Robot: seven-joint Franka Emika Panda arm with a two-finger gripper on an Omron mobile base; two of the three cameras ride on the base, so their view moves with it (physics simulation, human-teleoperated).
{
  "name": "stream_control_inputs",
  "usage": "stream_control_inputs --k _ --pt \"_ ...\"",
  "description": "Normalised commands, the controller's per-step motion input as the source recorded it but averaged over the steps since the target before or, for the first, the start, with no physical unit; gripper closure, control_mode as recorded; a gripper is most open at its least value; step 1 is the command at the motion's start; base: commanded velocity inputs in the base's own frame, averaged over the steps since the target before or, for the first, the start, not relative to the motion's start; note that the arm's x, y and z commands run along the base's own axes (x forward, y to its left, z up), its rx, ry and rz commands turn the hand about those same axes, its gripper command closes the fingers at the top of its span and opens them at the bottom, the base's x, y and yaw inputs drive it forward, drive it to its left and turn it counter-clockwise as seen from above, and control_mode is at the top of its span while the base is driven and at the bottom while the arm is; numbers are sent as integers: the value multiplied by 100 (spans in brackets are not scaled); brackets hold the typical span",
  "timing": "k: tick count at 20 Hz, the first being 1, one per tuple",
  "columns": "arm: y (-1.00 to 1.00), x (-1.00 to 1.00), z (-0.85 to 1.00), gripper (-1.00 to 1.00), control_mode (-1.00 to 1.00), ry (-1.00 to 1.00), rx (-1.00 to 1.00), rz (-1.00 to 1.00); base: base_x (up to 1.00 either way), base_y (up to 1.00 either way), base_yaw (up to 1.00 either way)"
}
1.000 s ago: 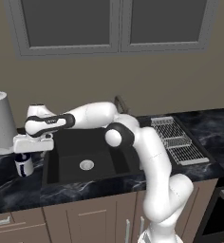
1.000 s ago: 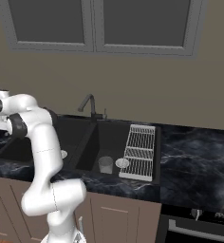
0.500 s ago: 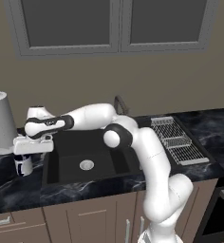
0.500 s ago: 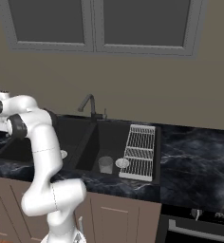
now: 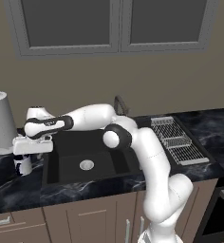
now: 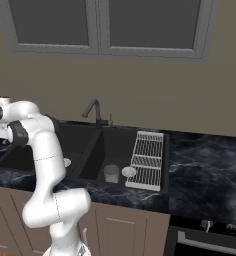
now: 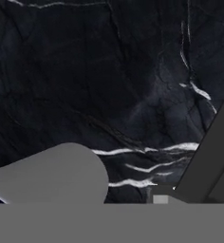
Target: Move any existing items from the left basin to the right basin for drying. Then move the mug from the counter to the left basin of the sink for washing.
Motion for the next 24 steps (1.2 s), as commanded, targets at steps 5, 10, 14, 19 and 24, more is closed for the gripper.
stream_control_inputs --k 5,10,14,19,24 --pt "-11 0 0 100 -100 -1 0 0 0 0 0" --pt "-46 -1 0 100 -100 -3 0 0 0 0 0" --pt "-74 0 0 100 -100 -5 0 0 0 0 0" --pt "-97 -5 0 100 -100 -7 0 0 0 0 0" --pt "-92 -1 0 100 -100 -6 0 0 0 0 0"
